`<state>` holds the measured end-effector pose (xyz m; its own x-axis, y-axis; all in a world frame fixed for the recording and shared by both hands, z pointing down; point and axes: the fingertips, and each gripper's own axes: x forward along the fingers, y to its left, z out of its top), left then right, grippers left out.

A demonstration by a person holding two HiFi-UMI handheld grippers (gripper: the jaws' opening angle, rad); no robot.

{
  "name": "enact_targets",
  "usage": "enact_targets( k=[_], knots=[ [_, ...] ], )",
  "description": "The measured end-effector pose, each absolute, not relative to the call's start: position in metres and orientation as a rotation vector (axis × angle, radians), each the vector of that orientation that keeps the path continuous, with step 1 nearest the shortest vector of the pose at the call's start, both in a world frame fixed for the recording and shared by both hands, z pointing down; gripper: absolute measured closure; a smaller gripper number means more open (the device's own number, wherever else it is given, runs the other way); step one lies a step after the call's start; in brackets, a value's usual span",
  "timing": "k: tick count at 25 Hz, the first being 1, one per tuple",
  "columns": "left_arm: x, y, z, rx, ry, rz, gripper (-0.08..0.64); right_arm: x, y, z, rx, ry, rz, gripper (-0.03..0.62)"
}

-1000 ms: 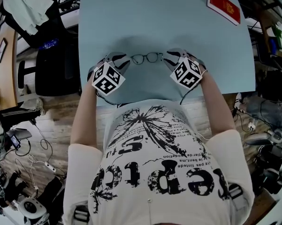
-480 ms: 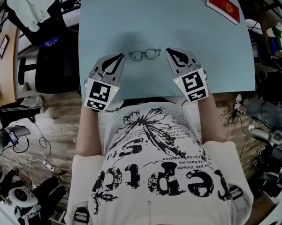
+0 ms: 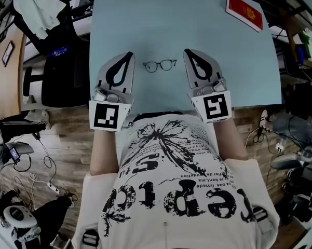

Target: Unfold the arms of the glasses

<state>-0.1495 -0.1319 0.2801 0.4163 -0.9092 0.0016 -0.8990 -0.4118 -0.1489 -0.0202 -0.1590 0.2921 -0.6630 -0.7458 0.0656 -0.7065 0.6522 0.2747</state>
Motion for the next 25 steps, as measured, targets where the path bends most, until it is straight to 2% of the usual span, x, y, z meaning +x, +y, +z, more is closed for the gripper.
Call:
enact_targets(
  k=[25],
  knots=[
    [-0.162, -0.149, 0.288, -2.523, 1.719, -0.162, 0.541, -0.013, -0.177, 0.311, 1.314, -2.644, -0.236, 0.584]
  ],
)
